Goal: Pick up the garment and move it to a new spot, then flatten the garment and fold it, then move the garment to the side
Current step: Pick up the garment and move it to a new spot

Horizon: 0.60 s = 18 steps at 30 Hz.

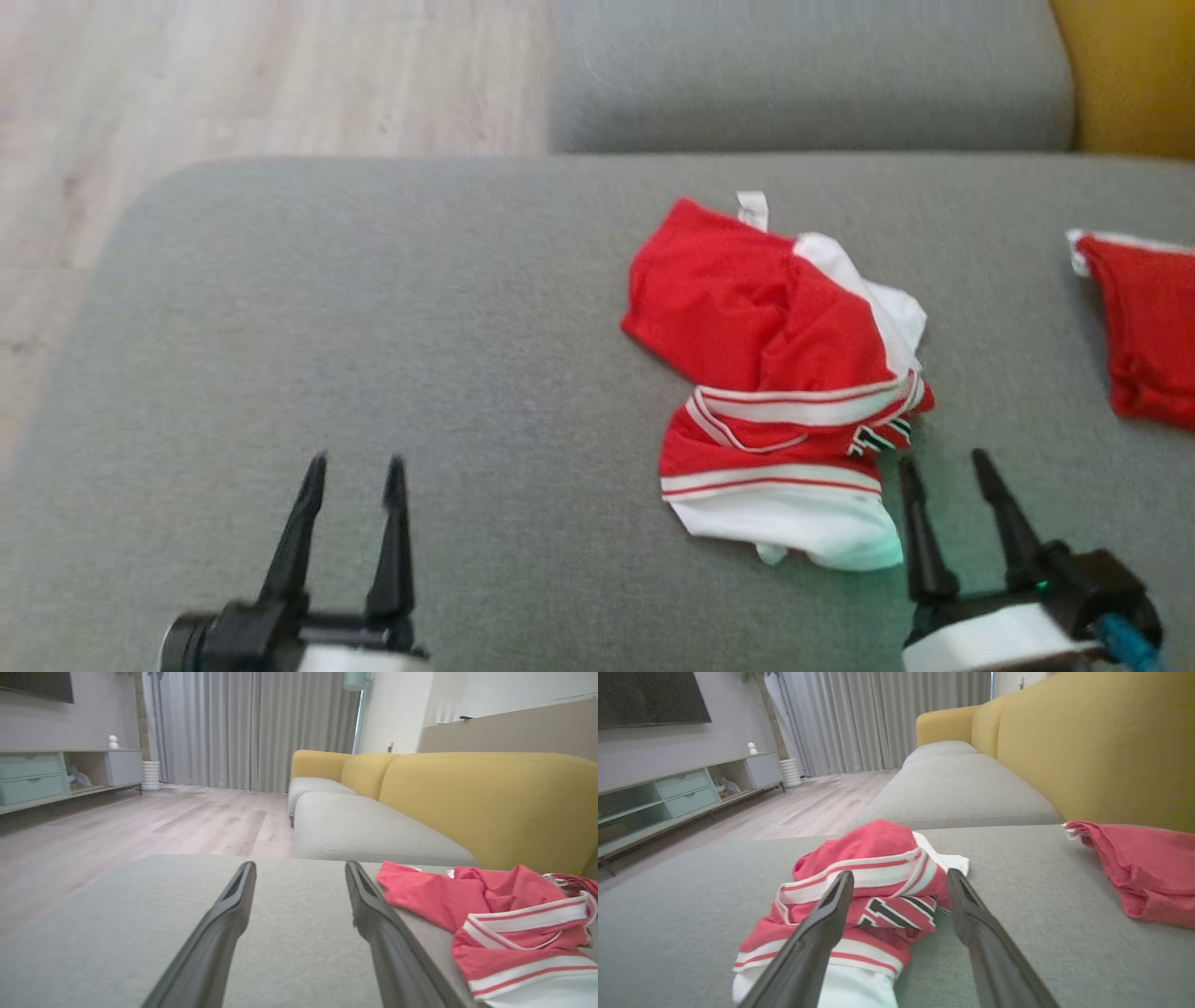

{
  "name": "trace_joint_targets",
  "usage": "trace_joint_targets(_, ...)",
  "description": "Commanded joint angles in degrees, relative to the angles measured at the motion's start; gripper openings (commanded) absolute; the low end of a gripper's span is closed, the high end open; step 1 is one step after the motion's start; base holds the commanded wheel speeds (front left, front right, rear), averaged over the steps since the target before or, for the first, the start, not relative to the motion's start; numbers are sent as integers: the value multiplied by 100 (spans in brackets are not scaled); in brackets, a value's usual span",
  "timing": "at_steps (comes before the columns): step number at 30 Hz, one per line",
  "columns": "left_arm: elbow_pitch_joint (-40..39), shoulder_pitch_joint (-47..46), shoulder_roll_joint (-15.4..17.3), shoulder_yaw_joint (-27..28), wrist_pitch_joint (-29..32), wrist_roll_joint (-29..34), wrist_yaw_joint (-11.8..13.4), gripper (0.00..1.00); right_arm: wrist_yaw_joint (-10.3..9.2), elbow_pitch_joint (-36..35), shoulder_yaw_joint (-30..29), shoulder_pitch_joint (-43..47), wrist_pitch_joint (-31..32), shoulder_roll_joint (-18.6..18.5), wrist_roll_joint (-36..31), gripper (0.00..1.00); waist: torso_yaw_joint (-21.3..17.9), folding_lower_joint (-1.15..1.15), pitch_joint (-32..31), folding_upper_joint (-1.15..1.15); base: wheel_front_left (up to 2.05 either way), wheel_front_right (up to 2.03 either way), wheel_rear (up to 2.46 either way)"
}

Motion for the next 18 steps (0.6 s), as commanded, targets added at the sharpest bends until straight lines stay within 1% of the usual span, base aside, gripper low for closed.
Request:
trace_joint_targets(1,-250,-23,-82,385,-29,162,-54,100,37,-175,222,-61,-15,-30,-59,100,211,2,-279,0,0,0,0)
trace_joint_targets(6,-310,359,-222,766,-29,594,-253,100,37,-205,421,179,-15,-30,-11,100,157,2,-403,0,0,0,0)
trace_joint_targets(10,-230,442,-296,856,-29,870,-427,100,37,-187,519,264,-15,-30,49,100,115,2,-464,0,0,0,0)
trace_joint_targets(13,-191,458,-344,900,-29,969,-521,100,37,-167,534,273,-15,-30,36,100,79,2,-496,0,0,0,0)
trace_joint_targets(18,-133,490,-399,998,-29,1045,-607,100,37,-154,554,276,-15,-30,54,100,20,2,-526,0,0,0,0)
